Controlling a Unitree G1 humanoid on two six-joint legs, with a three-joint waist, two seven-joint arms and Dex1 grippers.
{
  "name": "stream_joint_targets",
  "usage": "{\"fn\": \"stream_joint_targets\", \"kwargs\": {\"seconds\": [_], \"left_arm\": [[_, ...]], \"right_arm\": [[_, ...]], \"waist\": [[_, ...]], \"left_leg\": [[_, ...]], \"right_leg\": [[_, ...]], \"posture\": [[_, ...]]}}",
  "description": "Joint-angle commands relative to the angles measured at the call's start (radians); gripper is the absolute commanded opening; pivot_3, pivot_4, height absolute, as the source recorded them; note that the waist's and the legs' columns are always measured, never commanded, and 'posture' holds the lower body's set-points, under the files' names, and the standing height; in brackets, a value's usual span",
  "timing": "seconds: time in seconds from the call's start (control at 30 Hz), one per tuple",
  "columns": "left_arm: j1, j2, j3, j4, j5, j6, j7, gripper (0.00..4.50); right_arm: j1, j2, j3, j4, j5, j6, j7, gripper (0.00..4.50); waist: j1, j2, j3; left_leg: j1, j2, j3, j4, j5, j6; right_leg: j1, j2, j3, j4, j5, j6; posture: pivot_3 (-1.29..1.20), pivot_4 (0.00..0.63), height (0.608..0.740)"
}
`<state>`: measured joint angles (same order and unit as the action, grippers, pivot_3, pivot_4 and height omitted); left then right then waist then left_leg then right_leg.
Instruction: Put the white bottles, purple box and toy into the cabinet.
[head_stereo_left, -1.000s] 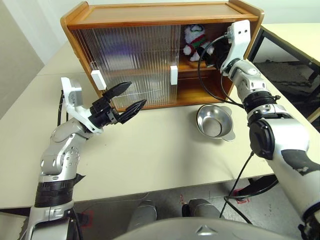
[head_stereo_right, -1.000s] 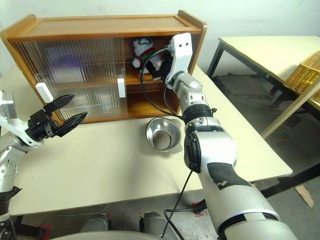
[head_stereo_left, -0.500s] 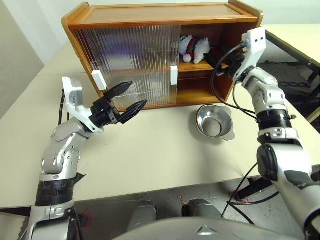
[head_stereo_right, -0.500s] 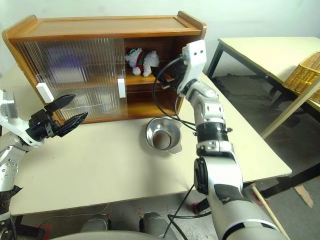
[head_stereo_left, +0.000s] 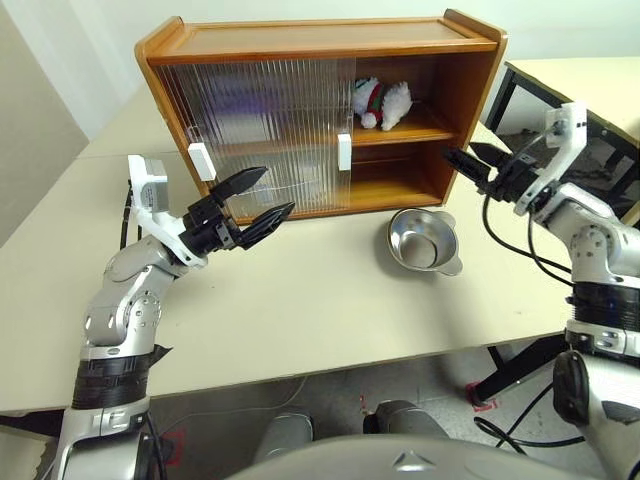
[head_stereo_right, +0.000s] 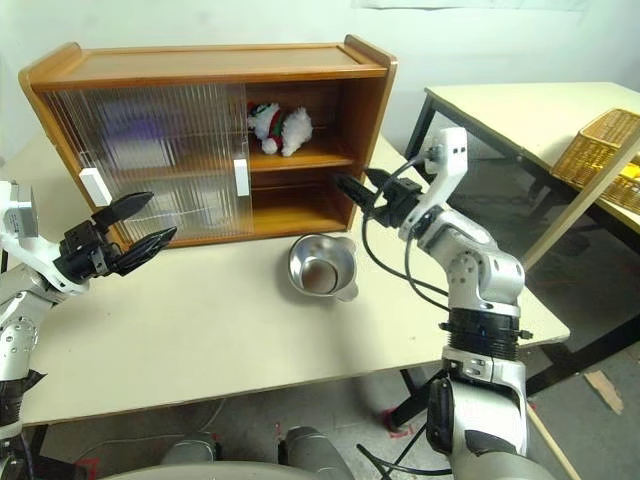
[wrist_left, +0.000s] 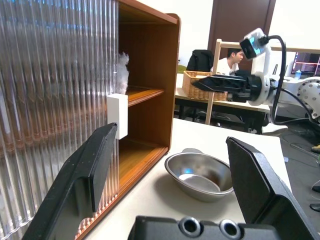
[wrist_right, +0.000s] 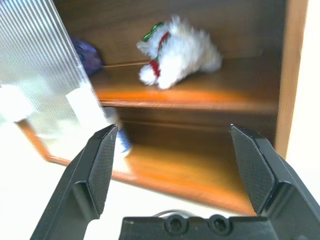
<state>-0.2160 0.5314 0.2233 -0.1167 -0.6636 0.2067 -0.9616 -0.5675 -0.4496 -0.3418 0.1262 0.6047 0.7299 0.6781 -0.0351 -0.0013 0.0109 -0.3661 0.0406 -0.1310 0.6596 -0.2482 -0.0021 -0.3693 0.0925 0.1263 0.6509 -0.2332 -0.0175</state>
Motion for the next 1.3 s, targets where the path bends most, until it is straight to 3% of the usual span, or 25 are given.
{"fn": "stream_joint_targets", "kwargs": {"seconds": [0.03,0.17,0.47,0.63,0.9,1.3], "left_arm": [[-0.004,0.005,-0.002,0.003,0.004,0.007,-0.004,4.5],[0.004,0.005,0.001,-0.006,0.004,0.008,0.002,4.5],[0.024,0.007,0.009,-0.027,0.0,0.011,0.015,4.5],[0.031,0.011,0.011,-0.036,0.0,0.014,0.019,4.5],[0.03,0.017,0.013,-0.036,0.0,0.017,0.017,4.5],[0.02,0.02,0.008,-0.034,0.001,0.022,0.015,4.5]], "right_arm": [[0.003,0.004,-0.119,0.06,0.158,0.189,-0.05,4.48],[0.005,0.012,-0.222,0.13,0.285,0.381,-0.129,4.48],[0.061,-0.038,-0.375,0.308,0.406,0.607,-0.194,4.48],[0.175,-0.101,-0.365,0.335,0.418,0.707,-0.129,4.48],[0.312,-0.143,-0.353,0.336,0.422,0.809,-0.053,4.48],[0.321,-0.114,-0.304,0.363,0.394,0.81,0.007,4.48]], "waist": [[0.0,0.0,0.0],[0.002,0.0,0.0],[0.011,0.0,0.0],[0.026,0.0,-0.001],[0.025,-0.001,0.0],[0.012,-0.001,0.0]], "left_leg": [[0.0,0.0,0.0,-0.001,0.0,0.0],[-0.001,0.0,-0.001,-0.002,0.0,0.0],[-0.008,-0.001,0.0,-0.003,-0.003,-0.004],[-0.01,-0.002,0.0,-0.002,-0.005,-0.005],[-0.005,-0.007,0.001,0.0,-0.005,-0.006],[-0.002,-0.007,-0.001,-0.001,-0.01,-0.014]], "right_leg": [[0.0,0.0,0.0,0.0,0.0,0.0],[-0.001,0.0,0.0,0.0,-0.003,-0.002],[-0.006,0.0,0.0,0.0,-0.013,0.003],[-0.005,0.0,0.0,0.0,-0.015,0.01],[0.002,0.002,-0.001,0.0,-0.017,0.01],[0.002,-0.005,0.001,0.0,-0.021,0.006]], "posture": [[-0.04,0.0,0.74],[-0.03,0.0,0.74],[-0.01,0.0,0.74],[-0.01,0.0,0.74],[-0.02,0.001,0.74],[-0.02,0.0,0.74]]}}
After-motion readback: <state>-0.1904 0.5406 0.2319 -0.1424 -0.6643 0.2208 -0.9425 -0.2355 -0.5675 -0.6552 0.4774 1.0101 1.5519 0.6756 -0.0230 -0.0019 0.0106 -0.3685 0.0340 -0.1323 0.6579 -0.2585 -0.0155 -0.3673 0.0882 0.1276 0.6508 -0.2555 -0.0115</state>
